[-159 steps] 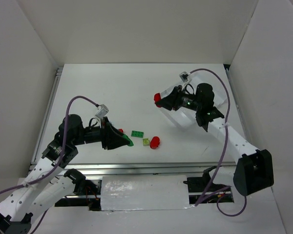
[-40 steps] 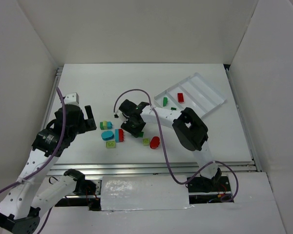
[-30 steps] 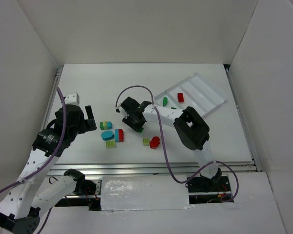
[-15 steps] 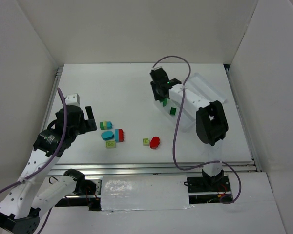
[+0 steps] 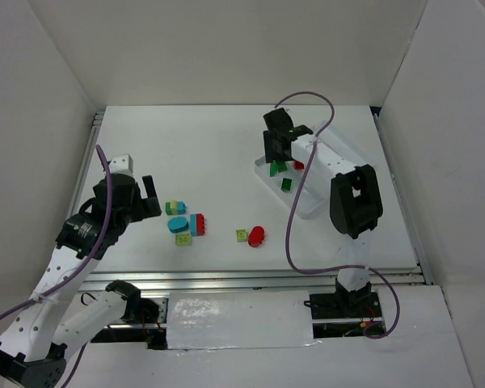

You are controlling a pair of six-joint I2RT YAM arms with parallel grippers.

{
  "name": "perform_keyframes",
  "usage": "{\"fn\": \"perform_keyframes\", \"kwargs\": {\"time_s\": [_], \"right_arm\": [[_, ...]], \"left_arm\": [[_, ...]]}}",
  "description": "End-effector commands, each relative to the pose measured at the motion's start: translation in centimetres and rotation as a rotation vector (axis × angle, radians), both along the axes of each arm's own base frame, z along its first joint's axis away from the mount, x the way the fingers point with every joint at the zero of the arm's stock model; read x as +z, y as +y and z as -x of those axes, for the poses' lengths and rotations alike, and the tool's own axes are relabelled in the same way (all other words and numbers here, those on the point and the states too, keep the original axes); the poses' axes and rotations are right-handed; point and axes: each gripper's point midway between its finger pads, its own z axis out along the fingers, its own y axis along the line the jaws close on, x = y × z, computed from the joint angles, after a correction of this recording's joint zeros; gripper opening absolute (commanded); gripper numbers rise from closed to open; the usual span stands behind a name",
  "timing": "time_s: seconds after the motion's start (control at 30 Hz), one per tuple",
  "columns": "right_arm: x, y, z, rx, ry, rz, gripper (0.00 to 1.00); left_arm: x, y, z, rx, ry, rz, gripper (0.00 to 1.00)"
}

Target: Sort the legos into containers by color

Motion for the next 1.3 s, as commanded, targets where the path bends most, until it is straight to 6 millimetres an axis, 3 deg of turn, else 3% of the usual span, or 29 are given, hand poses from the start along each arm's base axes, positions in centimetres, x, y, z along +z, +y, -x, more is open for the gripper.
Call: {"fn": "perform_keyframes", "kwargs": {"time_s": [0.0,0.17,0.23,0.3,0.33,0.4,0.43,0.47,0.53,0.57,0.63,0.67,0.7,0.73,1.0,1.27], "right_arm": [[0.3,0.2,-0.3,-0.034,-0.010,-0.004,0.71],[2.1,0.4,-0.4,-0.049,-0.037,-0.030,0.77],[3.1,2.0,0.7,-0.010,-0.025,-0.081,0.77],[3.2,4.5,2.4,0.036,-0.018,-0.132,0.78],[4.3,5.3,3.3,0.035,-0.039,-0.151,0.99],[3.7,6.0,5.5,-0.012,-0.021,-0.177,1.00],[4.6,6.8,6.9,-0.028,-0.050,-0.176,1.00],[3.4,6.5,8.5,-0.113,-0.036,-0.197,1.00],[3.7,7.5,10.6,-0.135,-0.054,-0.242,1.00],[2.2,8.4,12.8,-0.187,-0.025,-0.273,1.00],[2.0,8.2,14.6,-0.273,-0.047,-0.285,1.00],[0.7,8.2,16.4,-0.338,-0.035,-0.293,1.00],[0.6,7.8,17.0,-0.373,-0.055,-0.304,1.00],[-0.9,7.3,17.7,-0.415,-0.060,-0.311,1.00],[-5.4,7.2,21.4,-0.446,-0.001,-0.326,0.92],[-6.7,8.5,21.9,-0.429,0.023,-0.322,0.86]], "left_arm": [[0.3,-0.3,-0.6,-0.003,-0.021,0.015,1.00],[0.3,-0.2,-0.6,0.001,-0.023,0.014,0.99],[0.4,0.0,-0.6,0.013,-0.026,0.011,1.00],[0.4,0.4,-0.5,0.037,-0.030,0.006,1.00],[0.5,0.6,-0.5,0.049,-0.033,0.004,1.00],[0.4,0.9,-0.4,0.073,-0.031,0.002,1.00],[0.4,1.0,-0.3,0.076,-0.029,0.000,1.00],[0.5,0.9,-0.3,0.072,-0.036,0.004,1.00],[0.5,0.8,-0.4,0.067,-0.036,0.006,0.99],[0.3,0.7,-0.4,0.059,-0.029,0.004,1.00],[0.2,0.6,-0.5,0.056,-0.023,0.002,1.00],[0.0,0.5,-0.6,0.053,-0.014,0.000,1.00],[0.1,0.5,-0.6,0.053,-0.014,0.000,1.00],[0.0,0.5,-0.6,0.048,-0.014,0.001,1.00],[0.0,0.1,-0.6,0.025,-0.017,0.011,0.99],[-0.1,0.0,-0.6,0.019,-0.012,0.011,0.99]]}}
